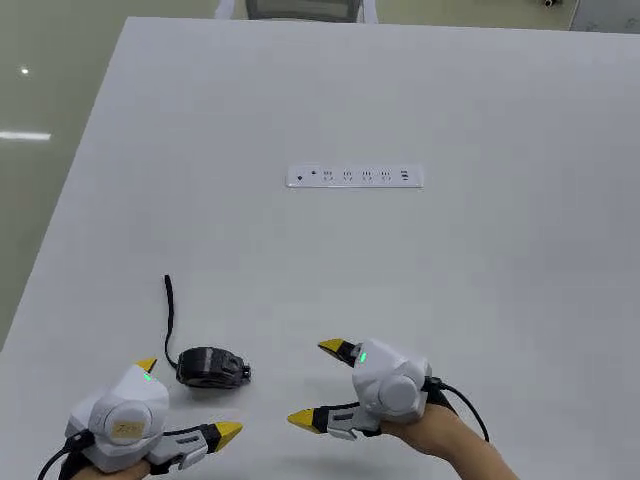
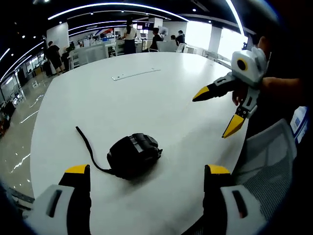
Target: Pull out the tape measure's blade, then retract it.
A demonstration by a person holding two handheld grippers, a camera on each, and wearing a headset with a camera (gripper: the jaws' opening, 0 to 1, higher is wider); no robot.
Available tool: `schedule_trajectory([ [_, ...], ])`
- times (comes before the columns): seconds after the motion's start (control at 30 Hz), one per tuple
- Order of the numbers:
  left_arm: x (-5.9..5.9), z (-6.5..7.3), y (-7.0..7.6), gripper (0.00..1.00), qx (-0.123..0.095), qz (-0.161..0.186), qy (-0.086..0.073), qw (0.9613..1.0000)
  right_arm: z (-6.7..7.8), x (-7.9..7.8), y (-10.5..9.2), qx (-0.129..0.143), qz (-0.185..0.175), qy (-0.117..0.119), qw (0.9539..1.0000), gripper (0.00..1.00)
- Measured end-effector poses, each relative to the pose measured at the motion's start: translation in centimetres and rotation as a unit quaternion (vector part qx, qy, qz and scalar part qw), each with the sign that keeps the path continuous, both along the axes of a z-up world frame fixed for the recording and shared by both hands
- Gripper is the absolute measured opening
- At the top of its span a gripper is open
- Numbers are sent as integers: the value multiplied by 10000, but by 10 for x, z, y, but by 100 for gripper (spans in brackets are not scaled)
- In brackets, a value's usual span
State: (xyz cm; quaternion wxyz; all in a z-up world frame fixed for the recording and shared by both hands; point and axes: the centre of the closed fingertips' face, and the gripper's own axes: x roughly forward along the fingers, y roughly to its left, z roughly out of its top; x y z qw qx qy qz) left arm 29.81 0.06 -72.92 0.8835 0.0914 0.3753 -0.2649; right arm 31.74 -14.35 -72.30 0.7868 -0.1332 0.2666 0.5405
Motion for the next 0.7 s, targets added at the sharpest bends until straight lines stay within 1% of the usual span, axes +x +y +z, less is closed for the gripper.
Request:
schedule_trajectory([
  [0.1,-2,4,5,97,-11,-17,-28,10000,7,-1,-11,1,-135,-77,9999,70],
  [0.13,-2,6,5,97,-100,30,-17,9999,9,-2,-17,9,-235,-71,9997,72],
  [0.2,-3,9,6,97,-196,59,-11,9998,13,-3,-25,25,-350,-49,9994,74],
  [0.27,-3,12,7,98,-272,79,-45,9996,16,-3,-34,17,-465,-95,9989,75],
  [0.37,-6,16,6,99,-321,13,-80,9995,20,-6,-48,12,-622,-36,9981,79],
  [0.5,-11,21,3,99,-362,-140,-89,9992,26,-9,-65,-55,-775,-87,9969,81],
  [0.57,-13,24,4,99,-408,-162,-106,9990,28,-11,-73,-50,-857,-55,9963,83],
  [0.7,-18,27,7,99,-511,-140,-67,9986,31,-16,-84,-60,-979,43,9952,87],
])
